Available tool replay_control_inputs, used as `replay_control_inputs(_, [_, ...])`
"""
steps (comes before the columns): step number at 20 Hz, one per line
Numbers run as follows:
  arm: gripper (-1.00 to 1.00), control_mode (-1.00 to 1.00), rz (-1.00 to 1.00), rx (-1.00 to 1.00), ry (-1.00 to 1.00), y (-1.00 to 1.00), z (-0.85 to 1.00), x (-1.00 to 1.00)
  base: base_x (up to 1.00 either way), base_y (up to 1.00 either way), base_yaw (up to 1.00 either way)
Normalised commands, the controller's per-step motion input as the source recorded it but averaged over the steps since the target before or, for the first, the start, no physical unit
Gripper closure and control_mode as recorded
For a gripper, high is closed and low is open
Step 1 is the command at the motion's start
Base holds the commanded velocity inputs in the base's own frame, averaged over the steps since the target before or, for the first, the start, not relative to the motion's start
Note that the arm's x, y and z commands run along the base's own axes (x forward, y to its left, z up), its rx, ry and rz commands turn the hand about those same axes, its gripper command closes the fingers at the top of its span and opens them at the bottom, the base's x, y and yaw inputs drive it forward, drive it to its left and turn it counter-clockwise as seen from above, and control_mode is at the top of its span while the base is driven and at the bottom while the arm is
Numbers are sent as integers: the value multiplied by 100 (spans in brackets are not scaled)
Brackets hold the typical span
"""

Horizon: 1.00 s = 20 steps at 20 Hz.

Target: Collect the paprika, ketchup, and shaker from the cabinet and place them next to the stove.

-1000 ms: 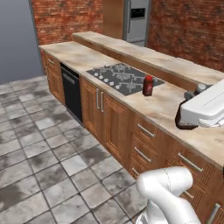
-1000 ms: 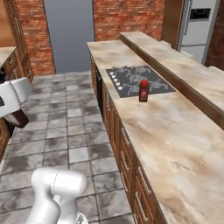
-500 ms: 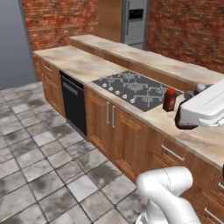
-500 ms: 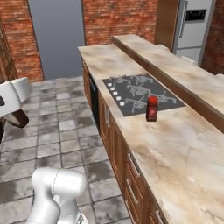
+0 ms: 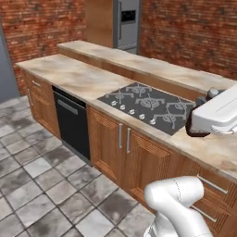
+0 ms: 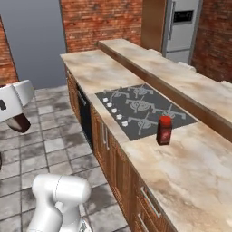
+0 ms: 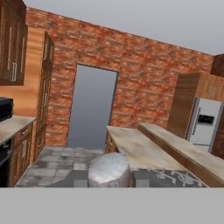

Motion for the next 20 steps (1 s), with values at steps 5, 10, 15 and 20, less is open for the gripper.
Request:
replay_control_inputs(5, [100,100,0,0,0,0,0,0,57,41,-37])
replay_control_inputs(10, [100,100,0,0,0,0,0,0,37,47,-42])
replay_control_inputs(15, [100,100,0,0,0,0,0,0,41,49,-42])
replay_control_inputs(20, [100,100,0,0,0,0,0,0,40,60,-40])
